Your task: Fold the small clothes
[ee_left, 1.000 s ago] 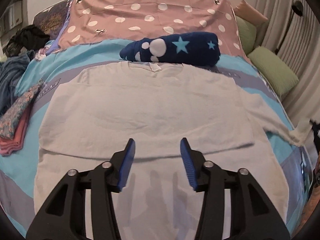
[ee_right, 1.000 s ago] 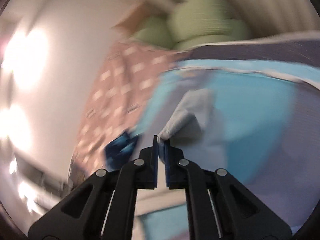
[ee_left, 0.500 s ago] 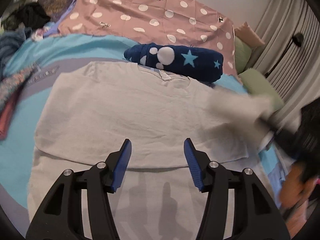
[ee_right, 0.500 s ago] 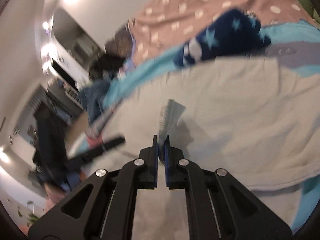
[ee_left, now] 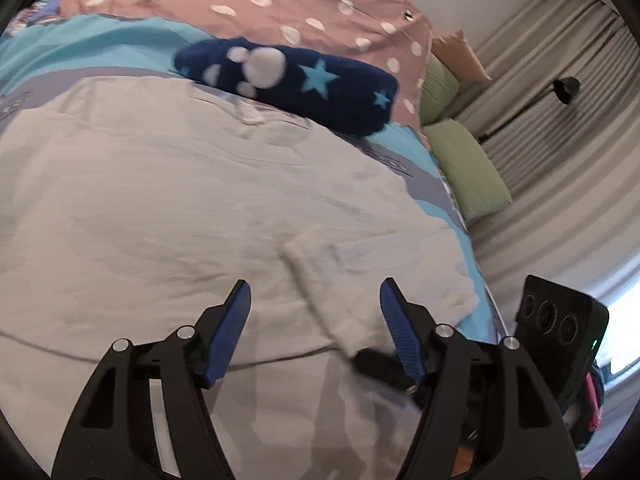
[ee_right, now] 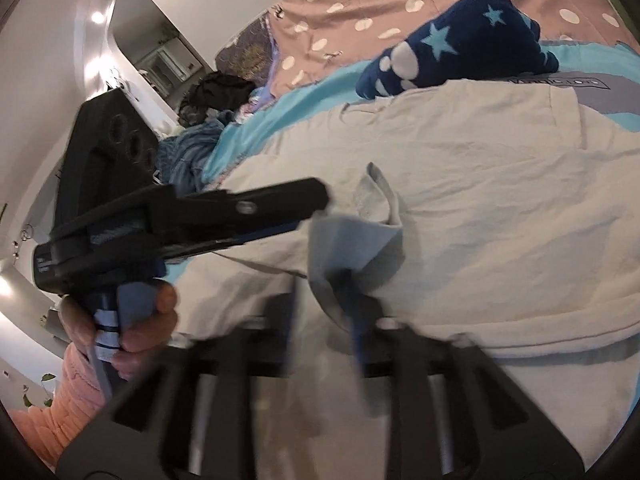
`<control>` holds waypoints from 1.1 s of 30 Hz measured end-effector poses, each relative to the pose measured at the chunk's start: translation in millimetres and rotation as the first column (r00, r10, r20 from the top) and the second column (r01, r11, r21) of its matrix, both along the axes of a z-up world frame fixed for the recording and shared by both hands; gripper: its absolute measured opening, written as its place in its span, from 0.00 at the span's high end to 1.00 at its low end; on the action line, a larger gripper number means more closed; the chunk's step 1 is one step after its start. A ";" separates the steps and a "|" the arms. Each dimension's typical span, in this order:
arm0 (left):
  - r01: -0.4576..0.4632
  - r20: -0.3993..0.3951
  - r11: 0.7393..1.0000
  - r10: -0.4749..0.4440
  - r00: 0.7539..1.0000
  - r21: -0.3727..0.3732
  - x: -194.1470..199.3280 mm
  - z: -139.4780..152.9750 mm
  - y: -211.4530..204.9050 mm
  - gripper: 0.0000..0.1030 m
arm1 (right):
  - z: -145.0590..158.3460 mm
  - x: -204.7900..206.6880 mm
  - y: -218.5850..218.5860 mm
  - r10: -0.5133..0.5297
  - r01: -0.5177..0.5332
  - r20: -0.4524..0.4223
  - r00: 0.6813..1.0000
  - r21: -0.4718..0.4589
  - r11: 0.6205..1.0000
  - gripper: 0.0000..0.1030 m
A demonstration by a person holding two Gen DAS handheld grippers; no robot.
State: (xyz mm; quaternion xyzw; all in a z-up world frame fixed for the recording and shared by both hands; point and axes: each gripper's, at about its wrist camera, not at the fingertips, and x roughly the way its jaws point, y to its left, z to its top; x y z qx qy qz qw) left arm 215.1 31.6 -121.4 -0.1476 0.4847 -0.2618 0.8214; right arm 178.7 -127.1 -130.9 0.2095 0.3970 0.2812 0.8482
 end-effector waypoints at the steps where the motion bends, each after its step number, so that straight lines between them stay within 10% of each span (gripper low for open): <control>1: 0.011 0.001 1.000 -0.011 1.000 0.011 0.7 0.6 -5.5 0.34 | 1.5 -0.6 -0.6 -0.020 0.020 0.010 1.000 0.000 1.000 0.50; 14: -0.050 -0.095 0.998 0.046 0.994 -0.041 9.6 -17.5 5.6 0.25 | -7.9 6.4 18.9 0.050 -0.051 -0.005 0.999 -0.035 0.998 0.69; 17: -0.036 -0.114 0.999 0.033 0.993 -0.024 15.8 -21.4 -1.1 0.48 | -8.5 6.0 20.1 0.056 -0.056 -0.008 0.998 -0.042 0.998 0.81; 20: -0.018 -0.151 0.998 0.026 0.988 0.054 24.4 -29.9 -9.9 0.98 | -4.5 4.1 21.8 0.061 -0.060 0.010 0.998 -0.066 0.996 0.87; 24: -0.039 -0.151 0.998 0.047 0.987 0.054 26.8 -21.0 -13.5 0.99 | 15.4 -3.5 15.0 0.050 -0.046 0.070 0.996 -0.068 0.997 0.84; 27: 0.000 -0.056 1.000 0.002 0.998 0.030 25.9 18.5 -24.6 0.99 | 35.3 -11.7 -0.3 0.023 -0.018 0.105 0.994 -0.042 0.999 0.62; 33: -0.018 0.149 0.998 0.009 0.989 0.059 23.1 94.2 -5.5 0.99 | 52.8 -29.0 -56.9 -0.153 0.170 0.158 0.975 -0.099 0.980 0.58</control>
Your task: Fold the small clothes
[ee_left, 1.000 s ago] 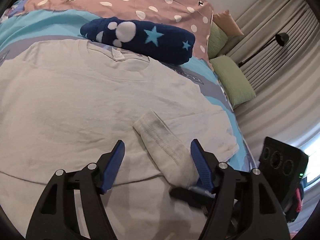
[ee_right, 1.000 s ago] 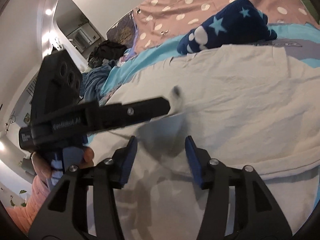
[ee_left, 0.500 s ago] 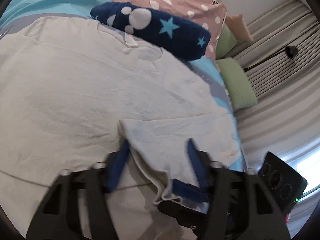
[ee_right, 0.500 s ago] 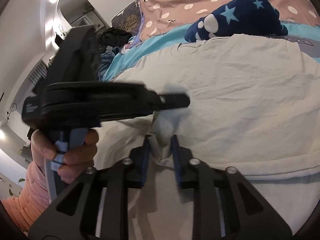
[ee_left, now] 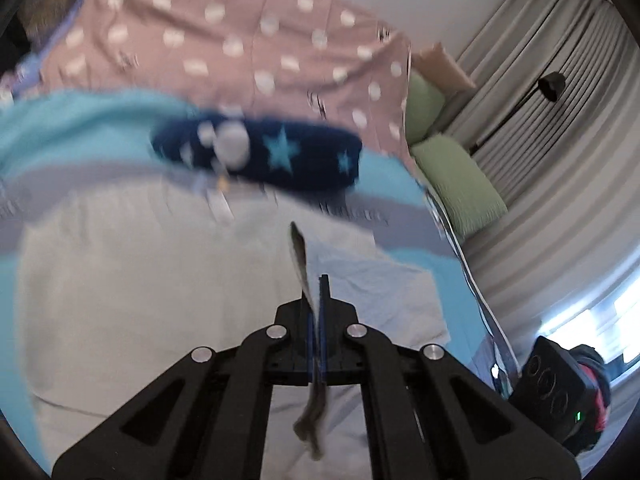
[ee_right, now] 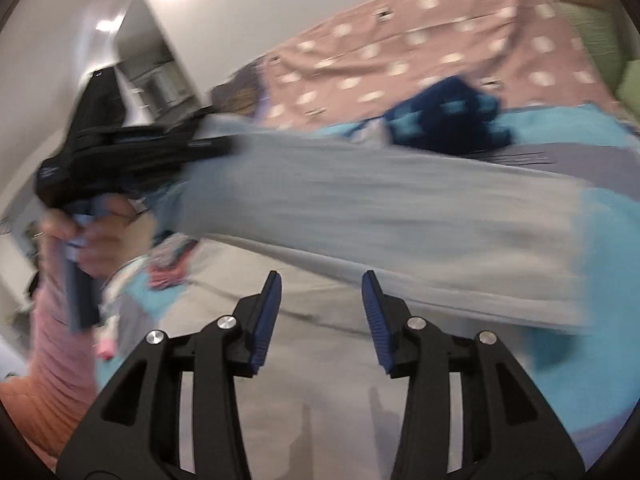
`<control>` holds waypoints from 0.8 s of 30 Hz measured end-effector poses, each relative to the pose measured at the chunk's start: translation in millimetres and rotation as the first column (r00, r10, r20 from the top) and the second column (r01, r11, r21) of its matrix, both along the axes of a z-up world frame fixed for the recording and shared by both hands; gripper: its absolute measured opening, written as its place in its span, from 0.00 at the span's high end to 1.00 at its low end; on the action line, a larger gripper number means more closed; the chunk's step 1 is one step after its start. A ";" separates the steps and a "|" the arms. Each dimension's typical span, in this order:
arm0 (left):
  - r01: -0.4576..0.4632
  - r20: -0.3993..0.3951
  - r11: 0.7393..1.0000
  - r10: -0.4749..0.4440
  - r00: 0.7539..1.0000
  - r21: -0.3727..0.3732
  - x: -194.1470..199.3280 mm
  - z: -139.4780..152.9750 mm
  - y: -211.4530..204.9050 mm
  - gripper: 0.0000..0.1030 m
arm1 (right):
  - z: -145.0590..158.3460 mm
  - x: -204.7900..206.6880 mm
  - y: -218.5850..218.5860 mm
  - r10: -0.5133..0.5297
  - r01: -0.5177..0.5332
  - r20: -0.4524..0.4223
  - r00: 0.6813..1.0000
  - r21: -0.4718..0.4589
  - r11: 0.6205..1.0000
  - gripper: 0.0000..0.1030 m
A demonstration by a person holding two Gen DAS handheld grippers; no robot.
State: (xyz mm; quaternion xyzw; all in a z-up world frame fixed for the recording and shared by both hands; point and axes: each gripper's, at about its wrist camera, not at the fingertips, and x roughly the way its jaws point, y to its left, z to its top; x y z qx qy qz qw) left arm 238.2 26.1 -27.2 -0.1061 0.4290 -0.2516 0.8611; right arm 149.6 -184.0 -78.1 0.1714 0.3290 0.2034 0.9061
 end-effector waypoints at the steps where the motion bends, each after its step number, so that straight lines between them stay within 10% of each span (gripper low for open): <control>1: -0.030 0.027 0.999 0.030 0.999 0.016 0.7 9.8 10.8 0.99 | -2.6 -1.2 -9.9 -0.043 0.043 -0.006 0.999 -0.024 0.999 0.58; 8: -0.203 0.041 0.976 0.200 0.979 0.082 8.5 17.0 91.6 0.99 | -39.6 -1.3 -60.2 -0.267 0.246 -0.125 0.956 -0.158 0.956 0.54; 20: -0.311 -0.091 0.945 0.321 0.943 0.104 27.8 -29.8 143.3 0.98 | -57.5 27.5 -42.0 -0.242 0.194 -0.132 0.961 -0.299 0.934 0.53; 24: -0.315 -0.114 0.943 0.326 0.938 0.106 30.3 -32.7 143.8 0.98 | -56.9 45.8 -48.7 -0.116 0.083 -0.166 0.979 -0.194 0.978 0.54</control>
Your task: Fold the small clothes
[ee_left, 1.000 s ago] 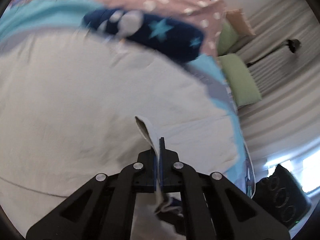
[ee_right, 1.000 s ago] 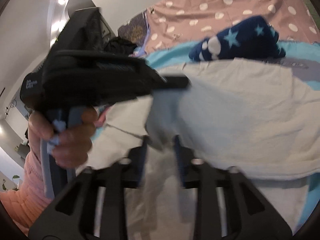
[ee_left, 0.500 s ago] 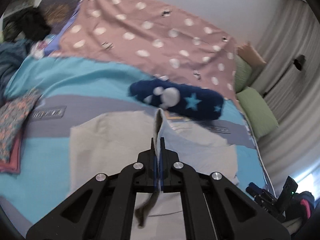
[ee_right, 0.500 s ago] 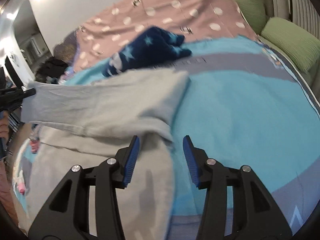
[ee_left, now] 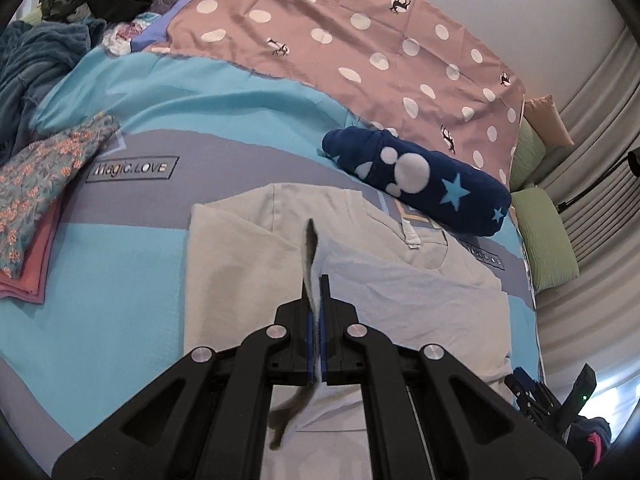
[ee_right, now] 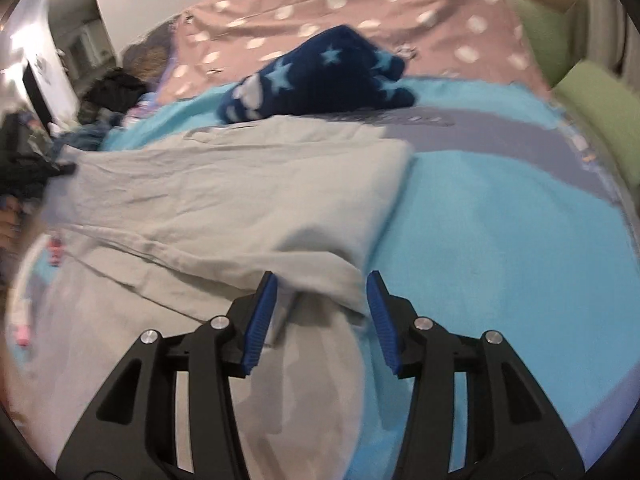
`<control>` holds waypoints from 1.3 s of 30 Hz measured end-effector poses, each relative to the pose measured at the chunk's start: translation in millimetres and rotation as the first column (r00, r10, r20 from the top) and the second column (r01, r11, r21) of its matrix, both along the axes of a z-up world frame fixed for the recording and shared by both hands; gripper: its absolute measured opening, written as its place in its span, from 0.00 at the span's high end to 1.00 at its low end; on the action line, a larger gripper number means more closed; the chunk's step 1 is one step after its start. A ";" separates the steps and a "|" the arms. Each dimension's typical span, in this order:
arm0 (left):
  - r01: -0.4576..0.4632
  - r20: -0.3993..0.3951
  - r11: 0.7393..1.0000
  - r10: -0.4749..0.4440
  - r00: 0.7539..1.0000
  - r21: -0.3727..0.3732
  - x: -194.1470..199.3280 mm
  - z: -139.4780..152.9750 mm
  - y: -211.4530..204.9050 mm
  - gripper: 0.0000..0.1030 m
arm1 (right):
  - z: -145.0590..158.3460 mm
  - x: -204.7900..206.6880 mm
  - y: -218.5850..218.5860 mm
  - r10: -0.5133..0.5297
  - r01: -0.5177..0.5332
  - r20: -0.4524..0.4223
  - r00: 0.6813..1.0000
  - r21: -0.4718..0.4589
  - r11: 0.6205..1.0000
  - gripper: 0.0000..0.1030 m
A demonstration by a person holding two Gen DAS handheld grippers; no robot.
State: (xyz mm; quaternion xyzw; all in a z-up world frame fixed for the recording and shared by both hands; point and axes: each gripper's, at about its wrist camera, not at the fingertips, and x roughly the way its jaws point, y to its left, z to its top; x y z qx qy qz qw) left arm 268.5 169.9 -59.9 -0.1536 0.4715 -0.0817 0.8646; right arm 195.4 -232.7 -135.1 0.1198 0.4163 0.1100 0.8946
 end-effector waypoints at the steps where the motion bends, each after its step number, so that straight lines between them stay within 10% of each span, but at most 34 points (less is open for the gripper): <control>1: -0.003 -0.005 1.000 0.003 1.000 0.003 0.9 -1.6 0.5 0.98 | -0.1 2.0 -4.2 0.021 -0.021 -0.011 1.000 0.048 0.999 0.53; 11: -0.095 -0.066 0.995 0.097 0.993 0.026 7.9 -28.7 26.0 0.97 | 2.6 -6.2 -40.2 0.034 -0.032 -0.051 0.998 0.026 0.999 0.77; 15: -0.163 0.016 0.955 0.165 0.986 0.248 2.2 -25.8 16.9 0.90 | -5.1 -6.9 -36.2 0.068 -0.068 -0.046 0.997 0.008 0.998 0.77; 22: 0.219 0.063 0.956 -0.235 0.970 0.197 -17.8 -7.1 -111.1 0.78 | -11.5 10.6 -30.4 0.103 -0.100 -0.040 0.994 0.076 0.992 0.77; 28: 0.530 -0.007 0.829 -0.537 0.843 0.182 -37.5 -39.9 -241.7 0.68 | -11.5 9.0 -26.3 0.174 -0.173 0.002 0.985 0.098 0.980 0.82; 29: 0.555 -0.030 0.809 -0.560 0.828 0.195 -39.9 -49.0 -257.8 0.68 | -12.5 7.9 -25.4 0.174 -0.174 0.002 0.985 0.070 0.982 0.94; 39: 0.582 -0.090 0.786 -0.578 0.811 0.208 -43.7 -86.4 -286.3 0.66 | -15.9 -45.5 -45.7 0.281 -0.282 0.029 0.959 0.024 0.959 1.00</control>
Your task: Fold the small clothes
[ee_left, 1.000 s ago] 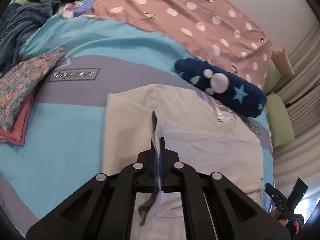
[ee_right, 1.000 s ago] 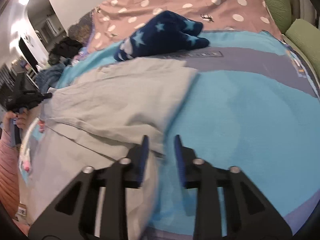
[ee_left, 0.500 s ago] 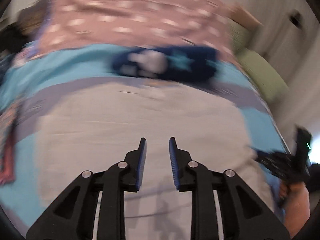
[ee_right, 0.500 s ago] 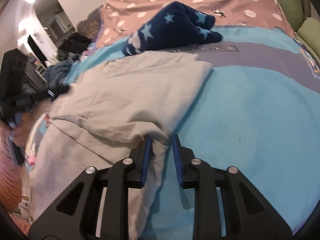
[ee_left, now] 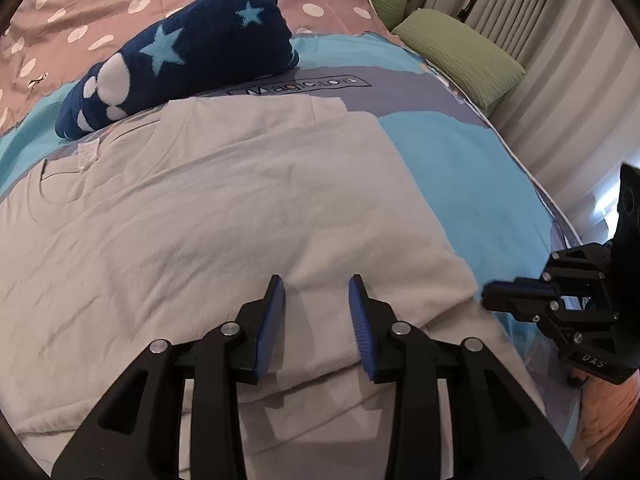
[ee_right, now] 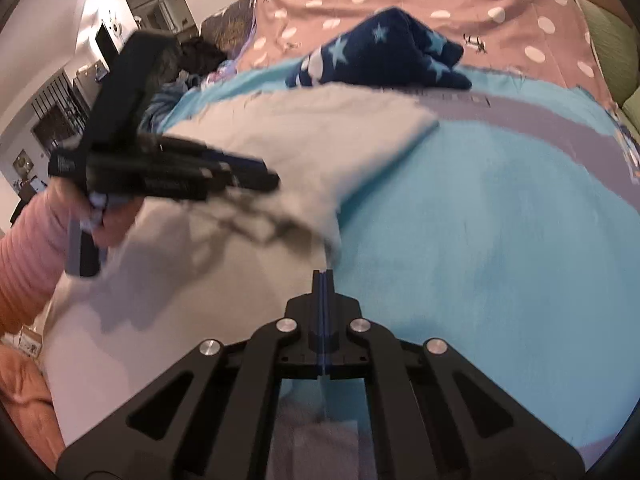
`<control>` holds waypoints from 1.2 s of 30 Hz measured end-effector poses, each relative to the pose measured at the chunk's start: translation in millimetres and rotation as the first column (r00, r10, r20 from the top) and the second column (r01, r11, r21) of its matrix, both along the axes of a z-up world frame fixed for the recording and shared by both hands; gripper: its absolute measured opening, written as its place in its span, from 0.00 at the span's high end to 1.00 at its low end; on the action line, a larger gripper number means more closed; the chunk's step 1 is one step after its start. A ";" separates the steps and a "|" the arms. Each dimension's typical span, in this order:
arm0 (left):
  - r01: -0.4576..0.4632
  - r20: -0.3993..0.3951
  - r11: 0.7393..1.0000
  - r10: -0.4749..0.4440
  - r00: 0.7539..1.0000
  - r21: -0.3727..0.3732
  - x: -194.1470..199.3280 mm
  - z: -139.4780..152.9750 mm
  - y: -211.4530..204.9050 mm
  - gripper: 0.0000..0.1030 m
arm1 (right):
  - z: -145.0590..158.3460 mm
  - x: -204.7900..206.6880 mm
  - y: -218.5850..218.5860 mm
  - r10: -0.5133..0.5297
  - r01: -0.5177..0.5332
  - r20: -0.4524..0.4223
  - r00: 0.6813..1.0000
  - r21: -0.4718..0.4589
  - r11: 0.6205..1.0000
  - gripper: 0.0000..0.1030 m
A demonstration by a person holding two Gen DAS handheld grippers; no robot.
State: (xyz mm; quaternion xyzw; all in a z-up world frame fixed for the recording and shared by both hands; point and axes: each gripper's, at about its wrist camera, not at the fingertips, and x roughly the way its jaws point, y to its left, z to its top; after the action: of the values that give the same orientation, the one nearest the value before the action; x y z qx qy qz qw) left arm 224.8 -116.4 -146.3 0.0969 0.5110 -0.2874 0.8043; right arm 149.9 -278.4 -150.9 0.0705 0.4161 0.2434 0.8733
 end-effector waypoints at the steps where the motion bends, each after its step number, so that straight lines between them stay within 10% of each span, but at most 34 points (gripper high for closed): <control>1: 0.002 0.004 1.000 -0.002 1.000 0.003 -1.0 0.4 0.7 0.65 | -1.8 -1.9 -4.1 -0.014 0.014 -0.004 1.000 0.001 1.000 1.00; 11: 0.019 0.039 0.999 -0.021 0.999 0.031 -22.4 3.0 -4.3 0.64 | -1.2 40.9 -12.0 -0.120 0.134 -0.078 0.990 0.206 0.969 0.96; 19: -0.016 0.025 1.000 0.016 1.000 0.003 -19.6 7.2 7.4 0.62 | -0.2 33.3 -12.3 -0.086 0.110 -0.145 0.986 0.165 0.980 0.94; 24: -0.046 0.034 0.998 0.048 0.998 -0.036 -22.3 15.7 11.9 0.57 | -0.9 81.2 -57.1 -0.234 0.308 -0.247 0.940 0.328 0.893 0.47; 31: 0.018 0.115 1.000 -0.020 0.993 0.022 -38.4 17.0 -4.8 0.49 | -15.0 142.1 -58.3 -0.284 0.403 -0.335 0.899 0.374 0.835 0.47; 36: -0.196 0.167 0.979 0.201 0.965 -0.046 -25.4 39.7 75.0 0.49 | -11.7 137.8 -52.6 -0.271 0.363 -0.287 0.919 0.341 0.867 0.47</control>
State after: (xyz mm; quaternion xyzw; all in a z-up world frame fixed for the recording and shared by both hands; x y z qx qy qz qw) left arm 199.4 -41.4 -106.6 0.0578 0.4433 -0.2032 0.8711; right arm 287.7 -330.9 -162.6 0.3369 0.4403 0.1632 0.8161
